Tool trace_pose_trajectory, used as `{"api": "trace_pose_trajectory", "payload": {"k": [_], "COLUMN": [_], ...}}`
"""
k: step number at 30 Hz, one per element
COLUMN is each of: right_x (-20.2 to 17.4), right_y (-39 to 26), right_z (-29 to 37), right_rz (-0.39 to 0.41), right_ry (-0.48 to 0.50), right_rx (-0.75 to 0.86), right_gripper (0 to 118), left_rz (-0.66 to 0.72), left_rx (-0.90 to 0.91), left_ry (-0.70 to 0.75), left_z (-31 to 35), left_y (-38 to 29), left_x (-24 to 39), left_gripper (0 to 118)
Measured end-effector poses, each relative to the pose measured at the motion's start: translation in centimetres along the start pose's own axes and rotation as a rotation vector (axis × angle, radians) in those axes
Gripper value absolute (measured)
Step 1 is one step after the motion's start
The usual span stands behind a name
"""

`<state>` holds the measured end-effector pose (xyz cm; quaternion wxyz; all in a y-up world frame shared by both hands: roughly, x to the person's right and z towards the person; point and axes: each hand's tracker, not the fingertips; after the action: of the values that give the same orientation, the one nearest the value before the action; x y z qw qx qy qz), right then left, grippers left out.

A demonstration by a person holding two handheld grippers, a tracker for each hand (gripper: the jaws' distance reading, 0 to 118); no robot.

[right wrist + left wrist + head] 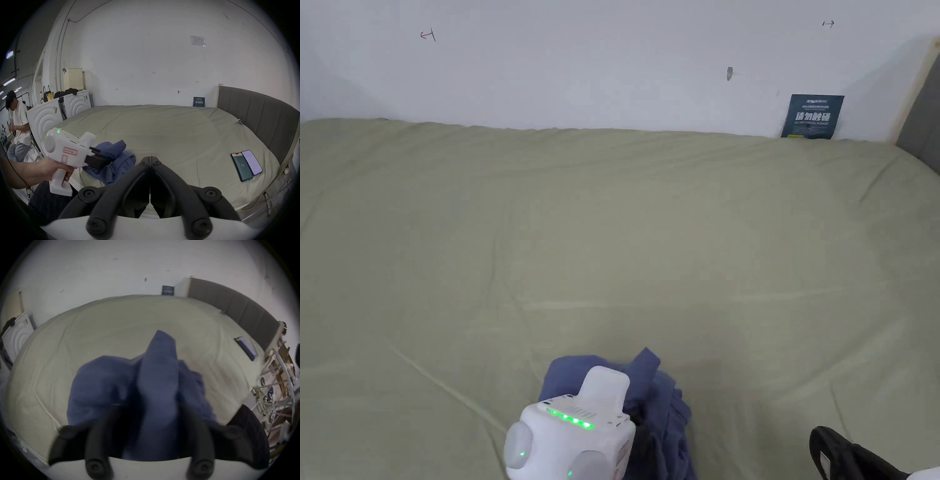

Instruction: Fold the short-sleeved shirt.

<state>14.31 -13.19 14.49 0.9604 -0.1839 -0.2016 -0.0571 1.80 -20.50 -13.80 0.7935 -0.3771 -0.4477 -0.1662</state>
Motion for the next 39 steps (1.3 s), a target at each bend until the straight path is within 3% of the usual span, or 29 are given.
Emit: {"api": "trace_pose_trajectory", "payload": {"k": [1, 5, 9, 10, 11, 12, 13, 15, 19, 21, 23, 24, 32, 36, 39], "right_x": [0.0, 0.1, 0.1, 0.1, 0.1, 0.0, 0.0, -0.1, 0.2, 0.4, 0.7, 0.7, 0.7, 0.2, -0.4], "right_y": [0.1, 0.1, 0.0, 0.0, -0.1, -0.1, -0.1, -0.1, 0.0, 0.0, 0.0, 0.0, -0.1, -0.2, 0.3], "right_z": [0.0, 0.0, -0.2, -0.3, -0.4, -0.5, -0.5, -0.4, -0.3, -0.3, -0.2, -0.2, -0.7, -1.0, -4.3], "right_rz": [-0.002, -0.012, -0.012, -0.012, -0.015, -0.016, -0.015, -0.01, -0.013, -0.021, -0.029, -0.033, -0.05, -0.034, -0.086], "right_ry": [0.0, 0.003, 0.004, 0.005, 0.009, 0.01, 0.01, 0.009, 0.004, -0.003, -0.006, -0.007, 0.011, 0.015, 0.142], "right_rx": [0.002, 0.002, -0.004, -0.007, -0.01, -0.012, -0.014, -0.014, -0.012, -0.013, -0.014, -0.012, -0.032, -0.046, -0.144], "right_gripper": [0, 0, 0, 0, 0, 0, 0, 0, 0, 0, 0, 0, 0, 0, 0], "left_rz": [0.008, 0.138, 0.353, 0.396, 0.422, 0.42, 0.414, 0.399, 0.428, 0.374, 0.309, 0.297, 0.1, 0.17, 0.212], "left_rx": [0.036, 0.157, 0.246, 0.229, 0.202, 0.171, 0.148, 0.07, -0.001, 0.01, -0.041, -0.032, 0.155, 0.195, 0.14], "left_ry": [-0.041, -0.199, -0.213, -0.258, -0.297, -0.318, -0.326, -0.275, -0.375, -0.406, -0.311, -0.333, -0.19, -0.128, -0.099], "left_z": [1.5, 8.1, 10.3, 9.4, 8.0, 6.8, 5.2, 1.7, -2.7, -3.2, -3.4, -3.4, 8.4, 12.3, 12.6], "left_y": [0.4, 2.2, 3.3, 3.3, 3.4, 3.4, 3.4, 3.2, 2.6, 2.3, 2.0, 1.9, 0.5, -3.1, -4.7], "left_x": [-0.6, -5.1, -10.0, -10.9, -11.1, -11.0, -10.5, -8.8, -4.7, -2.4, -0.5, -0.3, -3.5, -6.9, -8.9], "left_gripper": [78, 109, 108, 103, 85, 43, 18, 16, 16, 16, 16, 16, 16, 16, 16]}}
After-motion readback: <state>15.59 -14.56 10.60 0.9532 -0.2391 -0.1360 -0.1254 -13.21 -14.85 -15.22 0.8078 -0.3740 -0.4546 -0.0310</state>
